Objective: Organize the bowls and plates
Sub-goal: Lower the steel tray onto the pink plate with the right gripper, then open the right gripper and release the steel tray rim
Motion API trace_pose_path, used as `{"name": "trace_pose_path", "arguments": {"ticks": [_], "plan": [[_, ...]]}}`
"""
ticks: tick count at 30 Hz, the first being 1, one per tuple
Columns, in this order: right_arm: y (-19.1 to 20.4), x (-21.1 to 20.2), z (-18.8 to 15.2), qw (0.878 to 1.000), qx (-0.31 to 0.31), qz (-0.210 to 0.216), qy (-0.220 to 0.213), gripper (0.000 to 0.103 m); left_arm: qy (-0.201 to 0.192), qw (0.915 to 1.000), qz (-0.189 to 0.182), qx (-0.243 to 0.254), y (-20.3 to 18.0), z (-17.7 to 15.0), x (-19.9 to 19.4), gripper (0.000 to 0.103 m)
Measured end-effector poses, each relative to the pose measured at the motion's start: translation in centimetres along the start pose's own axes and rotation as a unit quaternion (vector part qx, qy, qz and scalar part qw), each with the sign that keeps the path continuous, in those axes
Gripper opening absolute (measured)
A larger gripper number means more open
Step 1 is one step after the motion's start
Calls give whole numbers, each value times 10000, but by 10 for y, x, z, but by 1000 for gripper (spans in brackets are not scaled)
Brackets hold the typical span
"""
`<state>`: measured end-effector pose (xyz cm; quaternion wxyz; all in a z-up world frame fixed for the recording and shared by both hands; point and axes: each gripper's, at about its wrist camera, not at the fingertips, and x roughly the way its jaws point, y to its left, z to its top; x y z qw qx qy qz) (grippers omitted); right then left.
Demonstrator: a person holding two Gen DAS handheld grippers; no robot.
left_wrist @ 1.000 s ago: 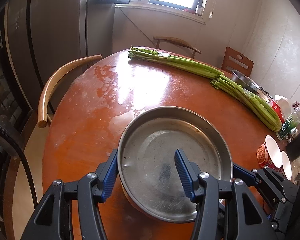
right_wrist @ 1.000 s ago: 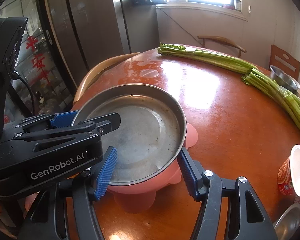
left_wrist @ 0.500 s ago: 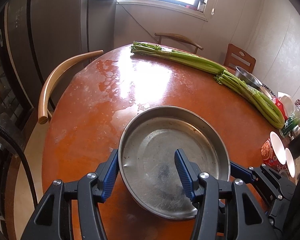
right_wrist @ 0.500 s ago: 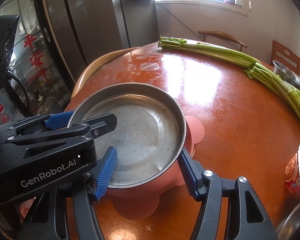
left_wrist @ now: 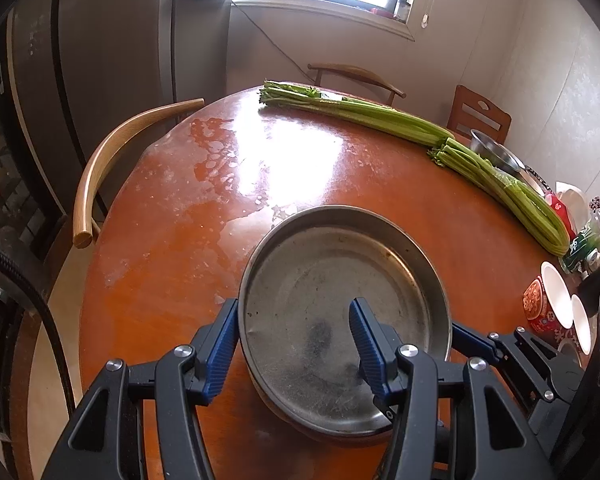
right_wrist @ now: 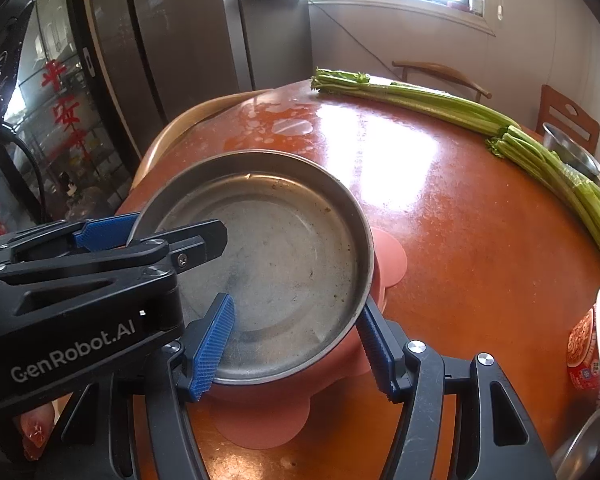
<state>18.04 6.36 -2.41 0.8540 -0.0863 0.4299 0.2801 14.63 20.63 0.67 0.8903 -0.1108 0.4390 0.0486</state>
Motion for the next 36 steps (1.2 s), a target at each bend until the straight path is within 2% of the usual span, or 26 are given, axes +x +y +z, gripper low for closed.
{"name": "trace_pose_path", "arguments": {"ticks": [6, 15, 27, 31, 36], "plan": [[0, 1, -2, 10000, -13, -3, -44, 65, 26, 10000, -54, -46, 3, 0, 3, 55], [7, 4, 0, 9994, -225, -231, -160, 65, 62, 10000, -52, -55, 5, -1, 5, 55], [5, -4, -2, 9993, -283, -173, -150, 65, 77, 9998, -7, -162, 17, -5, 3, 55], [6, -4, -4, 9995, -295, 42, -58, 65, 53, 9997, -27, -224, 20, -8, 0, 55], [6, -5, -4, 9991, -415, -41, -120, 65, 18, 9996, -55, -281, 23, -11, -5, 55]]}}
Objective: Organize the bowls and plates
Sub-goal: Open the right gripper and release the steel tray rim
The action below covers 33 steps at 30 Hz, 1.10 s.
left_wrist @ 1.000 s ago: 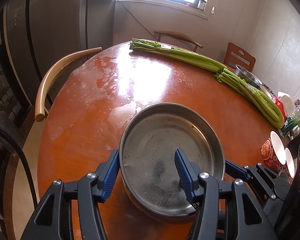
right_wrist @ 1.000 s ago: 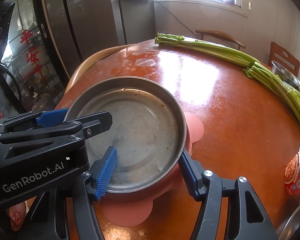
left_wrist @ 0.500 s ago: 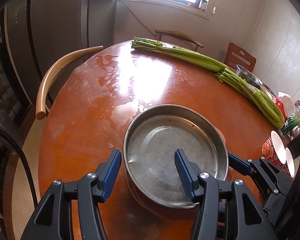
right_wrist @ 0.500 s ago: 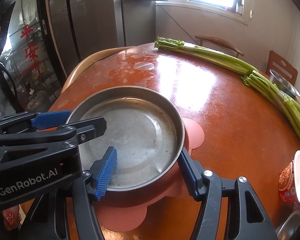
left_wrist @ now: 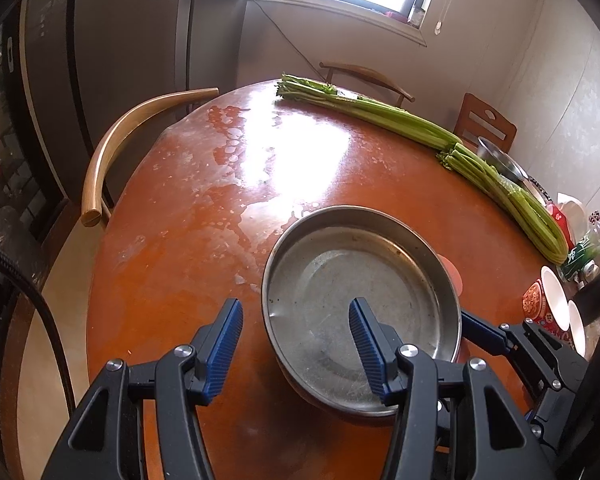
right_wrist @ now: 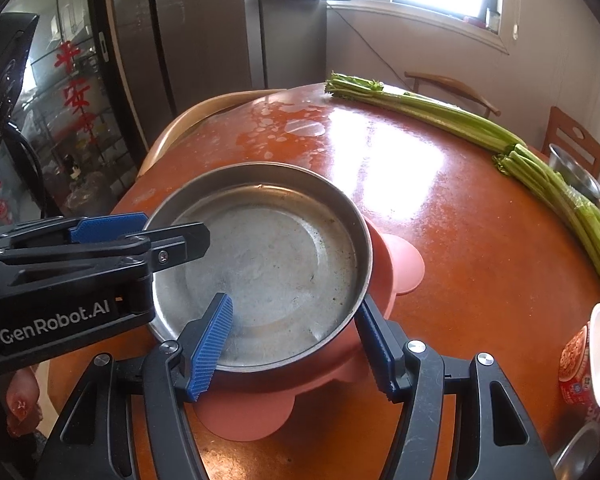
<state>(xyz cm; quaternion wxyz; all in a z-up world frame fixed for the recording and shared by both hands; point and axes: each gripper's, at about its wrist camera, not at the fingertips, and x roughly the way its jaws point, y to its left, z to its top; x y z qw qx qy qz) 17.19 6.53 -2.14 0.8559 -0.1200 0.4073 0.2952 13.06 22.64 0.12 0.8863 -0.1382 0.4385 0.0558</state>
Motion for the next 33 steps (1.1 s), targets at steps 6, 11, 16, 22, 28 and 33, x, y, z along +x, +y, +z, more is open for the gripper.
{"name": "trace_pose_path", "arguments": {"ticks": [6, 11, 16, 22, 28, 33], "plan": [[7, 10, 8, 9995, -267, -175, 1, 66, -13, 10000, -12, -93, 5, -1, -5, 55], [10, 8, 3, 9988, -378, -295, -50, 66, -47, 9999, 26, -134, 10, -5, -11, 55], [4, -6, -2, 9986, -361, -304, -224, 71, -24, 9997, 3, -232, 14, -7, -11, 55], [-12, -18, -8, 9993, -79, -246, -268, 71, 29, 9997, -31, -241, 11, -11, -10, 55], [-31, -45, -17, 9985, 193, -236, -460, 71, 52, 9994, -98, -328, 14, -16, -11, 55], [-39, -64, -24, 9979, 249, -215, -566, 71, 88, 9981, -245, -561, 19, -21, -9, 55]]}}
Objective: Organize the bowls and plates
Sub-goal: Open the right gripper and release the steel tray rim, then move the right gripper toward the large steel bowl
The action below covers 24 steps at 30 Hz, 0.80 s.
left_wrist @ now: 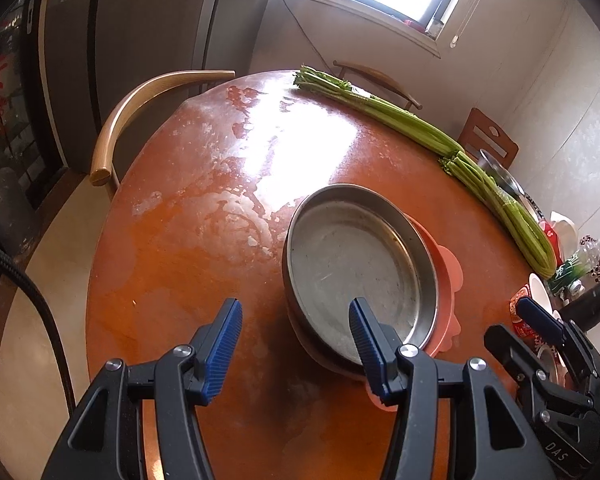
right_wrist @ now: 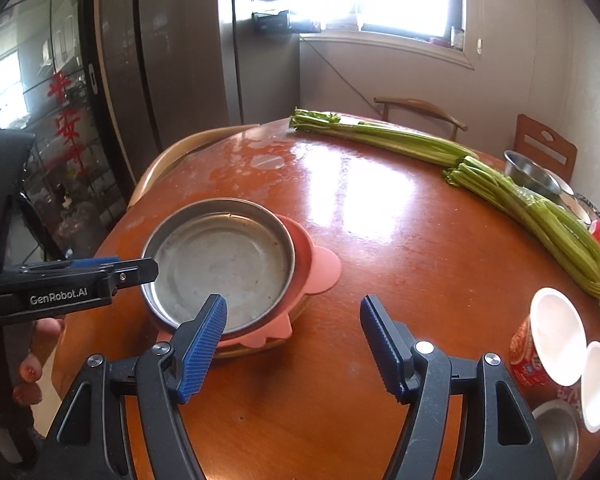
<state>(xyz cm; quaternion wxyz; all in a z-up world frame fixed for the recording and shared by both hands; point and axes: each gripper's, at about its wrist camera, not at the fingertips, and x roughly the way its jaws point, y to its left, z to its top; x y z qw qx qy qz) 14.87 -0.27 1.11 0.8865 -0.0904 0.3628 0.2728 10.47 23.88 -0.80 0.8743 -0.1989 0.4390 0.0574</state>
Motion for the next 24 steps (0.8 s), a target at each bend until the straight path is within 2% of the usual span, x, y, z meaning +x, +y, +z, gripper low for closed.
{"name": "trace_pose_path", "arguments": {"ticks": [8, 12, 15, 21, 24], "plan": [[-5, -2, -16, 9996, 83, 195, 191, 71, 90, 9985, -387, -376, 11, -5, 8, 56], [-1, 5, -23, 9991, 52, 274, 321, 71, 196, 9981, -393, -432, 6, -1, 22, 56], [-1, 9, -24, 9987, 42, 332, 390, 71, 245, 9981, -434, -349, -2, 3, 30, 56], [-13, 13, -24, 9985, 195, 320, 408, 71, 227, 9995, -185, -78, -18, 11, 43, 56], [-19, 18, -25, 9980, 299, 318, 463, 71, 262, 9994, -248, -4, -25, 13, 48, 56]]}}
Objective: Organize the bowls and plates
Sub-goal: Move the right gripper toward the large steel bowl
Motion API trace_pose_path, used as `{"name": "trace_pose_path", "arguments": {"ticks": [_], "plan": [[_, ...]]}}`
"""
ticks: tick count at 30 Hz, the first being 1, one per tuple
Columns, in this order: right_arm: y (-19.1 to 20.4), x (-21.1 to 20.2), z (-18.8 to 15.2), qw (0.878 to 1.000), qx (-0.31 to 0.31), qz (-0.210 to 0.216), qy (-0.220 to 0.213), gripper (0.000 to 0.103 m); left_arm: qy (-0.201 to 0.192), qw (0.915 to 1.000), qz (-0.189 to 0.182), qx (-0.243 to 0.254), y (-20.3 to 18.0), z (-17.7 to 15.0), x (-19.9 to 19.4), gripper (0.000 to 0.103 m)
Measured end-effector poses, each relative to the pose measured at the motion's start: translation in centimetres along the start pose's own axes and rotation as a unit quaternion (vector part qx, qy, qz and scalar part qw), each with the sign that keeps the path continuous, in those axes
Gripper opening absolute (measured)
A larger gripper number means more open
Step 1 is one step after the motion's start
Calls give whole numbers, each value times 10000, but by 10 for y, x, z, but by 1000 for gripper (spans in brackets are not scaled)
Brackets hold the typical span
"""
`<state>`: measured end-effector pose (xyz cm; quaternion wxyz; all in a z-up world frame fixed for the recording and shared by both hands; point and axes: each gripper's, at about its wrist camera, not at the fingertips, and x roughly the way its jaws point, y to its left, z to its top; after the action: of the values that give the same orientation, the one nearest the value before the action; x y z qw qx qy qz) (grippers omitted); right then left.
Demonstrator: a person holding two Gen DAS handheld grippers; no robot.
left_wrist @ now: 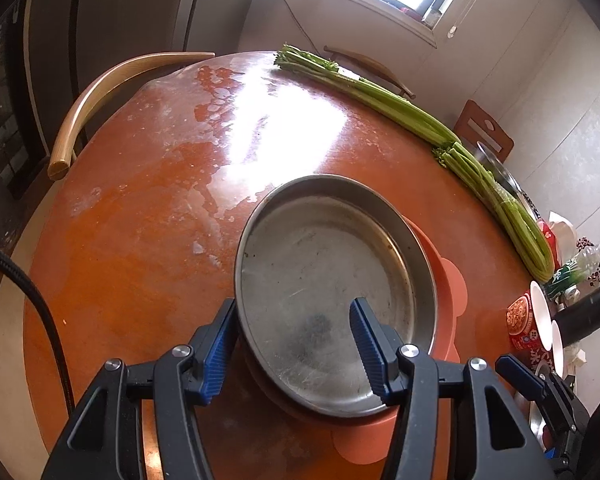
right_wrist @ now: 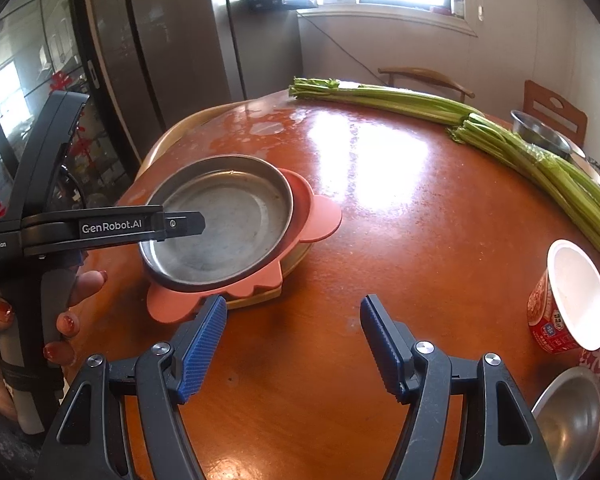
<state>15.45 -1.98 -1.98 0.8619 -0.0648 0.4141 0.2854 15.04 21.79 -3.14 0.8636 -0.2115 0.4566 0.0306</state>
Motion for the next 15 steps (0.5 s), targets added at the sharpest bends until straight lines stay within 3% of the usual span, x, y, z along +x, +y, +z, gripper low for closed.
{"name": "trace_pose_path", "arguments": {"ticks": [15], "plan": [[-39, 3, 0, 9979, 561, -298, 85, 71, 210, 9983, -206, 504, -58, 1, 27, 56]]}}
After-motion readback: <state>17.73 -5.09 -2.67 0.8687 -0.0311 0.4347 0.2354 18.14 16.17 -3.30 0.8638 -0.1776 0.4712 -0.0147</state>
